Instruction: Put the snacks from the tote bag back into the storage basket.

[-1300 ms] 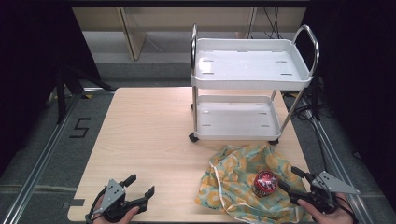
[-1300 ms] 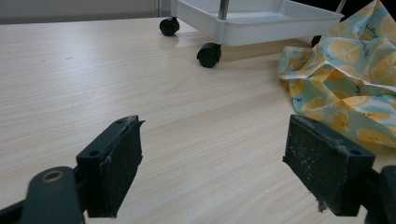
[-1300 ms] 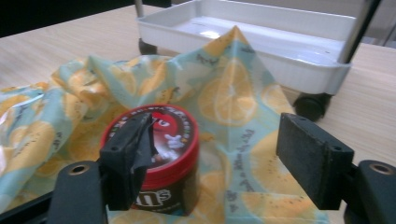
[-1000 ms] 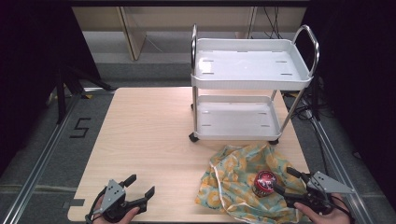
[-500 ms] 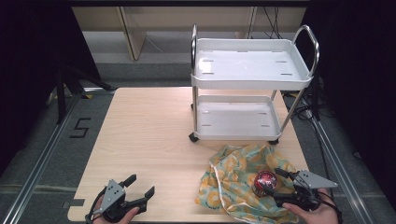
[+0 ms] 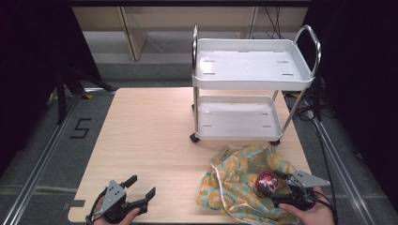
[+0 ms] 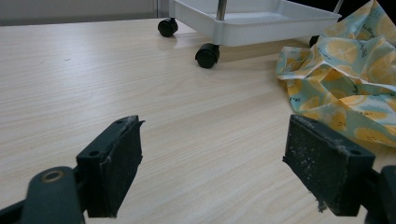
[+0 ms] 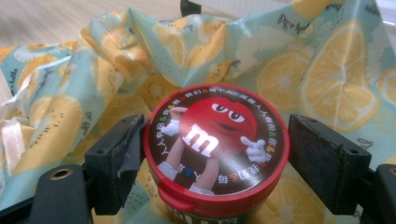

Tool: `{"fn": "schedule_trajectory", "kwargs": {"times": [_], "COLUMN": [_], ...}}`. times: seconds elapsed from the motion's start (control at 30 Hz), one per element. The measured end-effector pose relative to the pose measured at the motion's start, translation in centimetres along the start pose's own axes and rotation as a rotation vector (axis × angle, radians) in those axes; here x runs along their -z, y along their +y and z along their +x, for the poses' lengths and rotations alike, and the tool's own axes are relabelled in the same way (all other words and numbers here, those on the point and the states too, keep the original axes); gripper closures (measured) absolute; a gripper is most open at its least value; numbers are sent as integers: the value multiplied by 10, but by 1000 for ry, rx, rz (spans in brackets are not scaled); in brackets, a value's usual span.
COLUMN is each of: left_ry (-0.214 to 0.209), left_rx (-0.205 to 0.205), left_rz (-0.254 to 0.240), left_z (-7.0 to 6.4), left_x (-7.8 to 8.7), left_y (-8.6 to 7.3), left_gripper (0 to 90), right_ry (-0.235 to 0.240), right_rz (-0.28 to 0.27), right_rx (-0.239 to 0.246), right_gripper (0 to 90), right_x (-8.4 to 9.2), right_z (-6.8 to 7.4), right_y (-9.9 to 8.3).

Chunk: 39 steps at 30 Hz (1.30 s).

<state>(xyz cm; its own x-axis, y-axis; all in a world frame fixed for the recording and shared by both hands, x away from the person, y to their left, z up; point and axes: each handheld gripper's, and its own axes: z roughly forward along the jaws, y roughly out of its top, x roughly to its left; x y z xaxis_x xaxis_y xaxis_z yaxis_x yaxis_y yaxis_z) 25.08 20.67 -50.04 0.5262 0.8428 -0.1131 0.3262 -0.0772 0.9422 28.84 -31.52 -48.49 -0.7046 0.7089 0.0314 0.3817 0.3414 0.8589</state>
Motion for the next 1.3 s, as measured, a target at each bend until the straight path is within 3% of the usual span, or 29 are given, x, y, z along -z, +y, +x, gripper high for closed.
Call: {"fn": "schedule_trajectory", "kwargs": {"times": [0.13, 0.17, 0.37, 0.4, 0.53, 0.63, 0.87, 0.9, 0.97, 1.17, 1.27, 1.3], "left_ry": [-3, -2, -3, -4, -10, -5, -1, -7, -2, -3, -6, 3], "left_rx": [-1, 2, 0, 0, 2, 2, -6, 9, -6, -2, -1, -2], "left_rz": [1, -8, -1, 0, -15, -5, 6, -13, 5, -3, -8, 4], "left_z": [0, 0, 0, 0, 0, 0, -1, -1, -1, -1, -1, -1], "left_x": [0, -1, 0, 0, -1, -1, 0, -1, 0, 0, -1, 0], "left_y": [0, 0, 0, 0, -1, 0, 0, 0, 0, 0, 0, 0], "left_gripper": [183, 183, 183, 184, 184, 183, 184, 184, 183, 183, 183, 183], "right_ry": [-1, 2, 0, -4, -5, -6, -16, -11, -13, -19, -30, -37], "right_rz": [22, 27, 41, 50, 52, 67, 44, 54, 43, 44, 60, 50], "right_rx": [22, -2, 38, 7, 38, 15, 42, 43, 35, 32, 4, 32], "right_gripper": [218, 218, 214, 213, 211, 215, 259, 259, 260, 262, 263, 263], "right_x": [-4, -5, -10, -10, -12, -13, -13, -13, -14, -14, -12, -13], "right_z": [0, 2, 1, 4, 3, 6, 2, 2, 2, 3, 5, 3], "right_y": [-2, -3, -5, -5, -6, -7, -7, -7, -6, -6, -6, -5]}}
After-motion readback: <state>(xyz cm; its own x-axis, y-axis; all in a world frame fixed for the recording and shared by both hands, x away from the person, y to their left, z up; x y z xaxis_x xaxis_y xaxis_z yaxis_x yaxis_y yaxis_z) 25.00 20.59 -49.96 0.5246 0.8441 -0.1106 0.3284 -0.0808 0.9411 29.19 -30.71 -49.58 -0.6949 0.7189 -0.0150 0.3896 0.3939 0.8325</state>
